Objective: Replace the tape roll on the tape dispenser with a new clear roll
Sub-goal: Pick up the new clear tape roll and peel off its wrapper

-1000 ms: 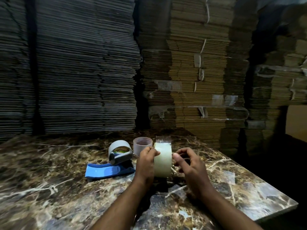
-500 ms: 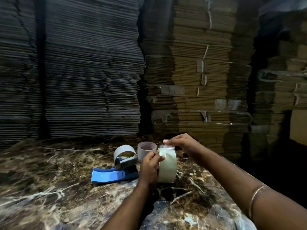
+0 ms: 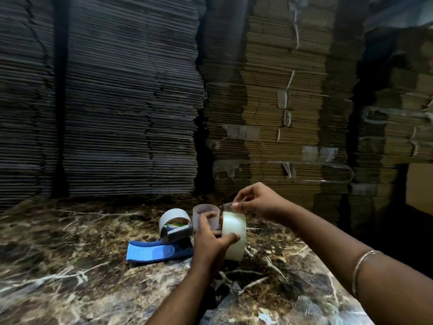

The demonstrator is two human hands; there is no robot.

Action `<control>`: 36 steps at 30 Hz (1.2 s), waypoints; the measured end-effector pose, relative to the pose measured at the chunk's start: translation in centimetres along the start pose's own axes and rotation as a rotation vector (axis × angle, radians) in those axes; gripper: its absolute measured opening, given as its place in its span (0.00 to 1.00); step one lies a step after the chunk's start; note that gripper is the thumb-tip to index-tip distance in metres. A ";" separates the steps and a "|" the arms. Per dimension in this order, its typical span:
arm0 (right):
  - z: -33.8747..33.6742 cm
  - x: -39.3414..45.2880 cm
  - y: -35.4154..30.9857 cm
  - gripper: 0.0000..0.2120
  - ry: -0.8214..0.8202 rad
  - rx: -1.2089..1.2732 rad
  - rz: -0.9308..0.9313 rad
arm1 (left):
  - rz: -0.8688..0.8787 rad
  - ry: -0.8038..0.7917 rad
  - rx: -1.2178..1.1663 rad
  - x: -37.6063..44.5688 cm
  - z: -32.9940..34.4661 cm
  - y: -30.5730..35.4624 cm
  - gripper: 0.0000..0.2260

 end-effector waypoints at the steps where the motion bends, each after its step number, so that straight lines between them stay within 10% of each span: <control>1: -0.1 0.0 -0.2 0.05 0.007 -0.039 -0.011 | 0.028 -0.009 -0.004 0.0 0.0 0.1 0.33; 36: -2.4 -0.9 -2.6 0.07 0.066 0.096 -0.132 | 0.125 -0.298 -0.114 -0.5 0.4 3.6 0.27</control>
Point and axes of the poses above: each hand's wrist, its own x-axis towards the middle knuckle, its own z-axis out of the palm, y = z × x, the point moved 6 cm from there along x, towards the middle knuckle, and after that the axes turned 4 degrees about x, right-handed, at the moved point
